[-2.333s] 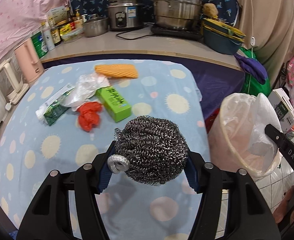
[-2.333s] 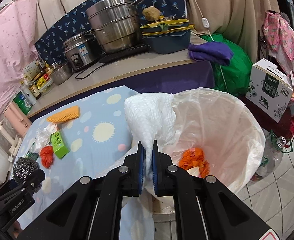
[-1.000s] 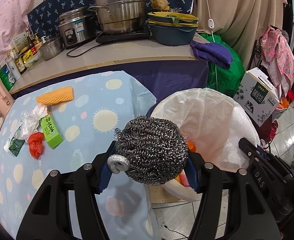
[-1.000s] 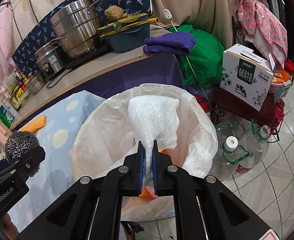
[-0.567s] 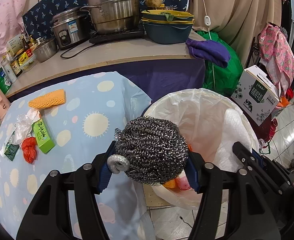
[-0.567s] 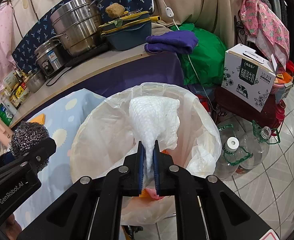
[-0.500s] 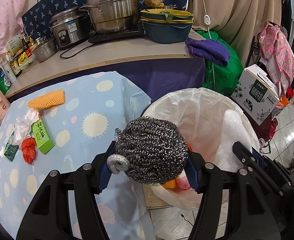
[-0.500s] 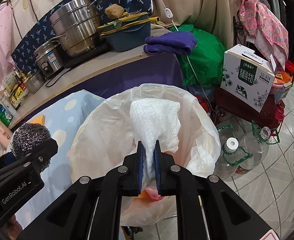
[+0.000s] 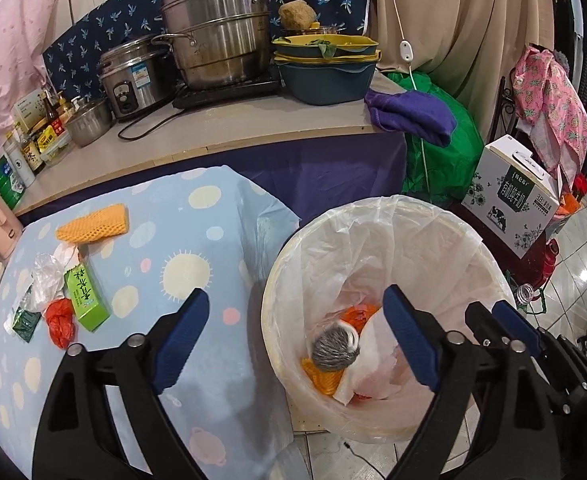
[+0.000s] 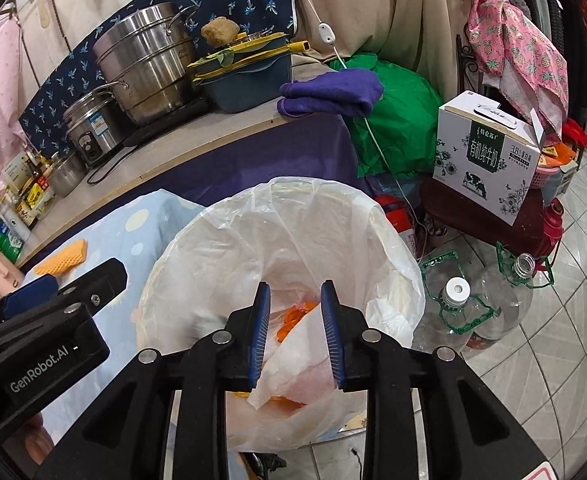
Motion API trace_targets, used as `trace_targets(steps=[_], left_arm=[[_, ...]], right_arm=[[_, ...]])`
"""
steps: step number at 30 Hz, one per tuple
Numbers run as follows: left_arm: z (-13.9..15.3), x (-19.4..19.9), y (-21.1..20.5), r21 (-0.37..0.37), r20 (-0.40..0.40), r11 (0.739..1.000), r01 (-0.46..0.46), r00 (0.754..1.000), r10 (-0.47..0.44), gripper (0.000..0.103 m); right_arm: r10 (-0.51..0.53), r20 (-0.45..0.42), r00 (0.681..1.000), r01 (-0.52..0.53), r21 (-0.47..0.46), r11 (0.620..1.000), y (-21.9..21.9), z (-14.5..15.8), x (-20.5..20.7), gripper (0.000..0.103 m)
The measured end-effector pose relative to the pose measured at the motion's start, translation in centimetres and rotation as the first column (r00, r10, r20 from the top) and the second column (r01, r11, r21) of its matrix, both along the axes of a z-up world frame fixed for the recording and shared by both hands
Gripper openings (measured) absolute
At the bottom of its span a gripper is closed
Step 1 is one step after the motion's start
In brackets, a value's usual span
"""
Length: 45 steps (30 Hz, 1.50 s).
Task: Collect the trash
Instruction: 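Carry the scrubber and paper towel over the bin and open both tools, then move both open tools back over the trash on the table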
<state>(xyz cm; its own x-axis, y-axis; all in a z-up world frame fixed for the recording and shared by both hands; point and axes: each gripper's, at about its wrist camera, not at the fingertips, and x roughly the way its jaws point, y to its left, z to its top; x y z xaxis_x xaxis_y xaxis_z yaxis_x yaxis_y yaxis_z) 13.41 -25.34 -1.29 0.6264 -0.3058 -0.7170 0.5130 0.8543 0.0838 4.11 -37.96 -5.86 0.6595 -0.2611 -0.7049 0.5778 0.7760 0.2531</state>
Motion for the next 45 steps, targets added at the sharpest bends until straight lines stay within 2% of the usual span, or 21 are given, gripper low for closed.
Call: trace_targets(steps=[13,23,25,36,40,45], left_arm=[[-0.1,0.3,0.7,-0.009,-0.018,1.000,-0.014,1.000,0.014,0.086],[0.3,1.1,3.6,-0.035,-0.051,0.997,-0.064,0.997,0.062,0.086],[0.3,1.2,4.6,-0.040,-0.056,0.996,-0.079,0.995,0.077,0.086],[0.2,2.1,11.2,-0.053,-0.070,0.982,-0.182,0.982,0.178,0.089],[-0.3,2.7,14.5,-0.050,-0.082,0.969,-0.241,0.968,0.237,0.090],[-1.3,3.7,19.2,-0.032,-0.098,0.943,-0.332,0.940,0.328,0.090]], right_arm=[[0.006,0.002,1.000,-0.006,-0.006,1.000,0.6,0.3,0.0,0.031],[0.037,0.005,0.999,-0.037,-0.021,0.999,2.7,1.3,0.5,0.035],[0.043,0.007,0.999,-0.043,-0.023,0.999,3.2,1.5,0.5,0.038],[0.126,0.005,0.992,-0.126,-0.021,0.992,8.2,2.0,1.5,0.045],[0.173,0.000,0.985,-0.173,-0.018,0.985,10.8,1.9,2.5,0.046],[0.240,-0.018,0.971,-0.240,-0.011,0.971,14.3,1.5,3.9,0.046]])
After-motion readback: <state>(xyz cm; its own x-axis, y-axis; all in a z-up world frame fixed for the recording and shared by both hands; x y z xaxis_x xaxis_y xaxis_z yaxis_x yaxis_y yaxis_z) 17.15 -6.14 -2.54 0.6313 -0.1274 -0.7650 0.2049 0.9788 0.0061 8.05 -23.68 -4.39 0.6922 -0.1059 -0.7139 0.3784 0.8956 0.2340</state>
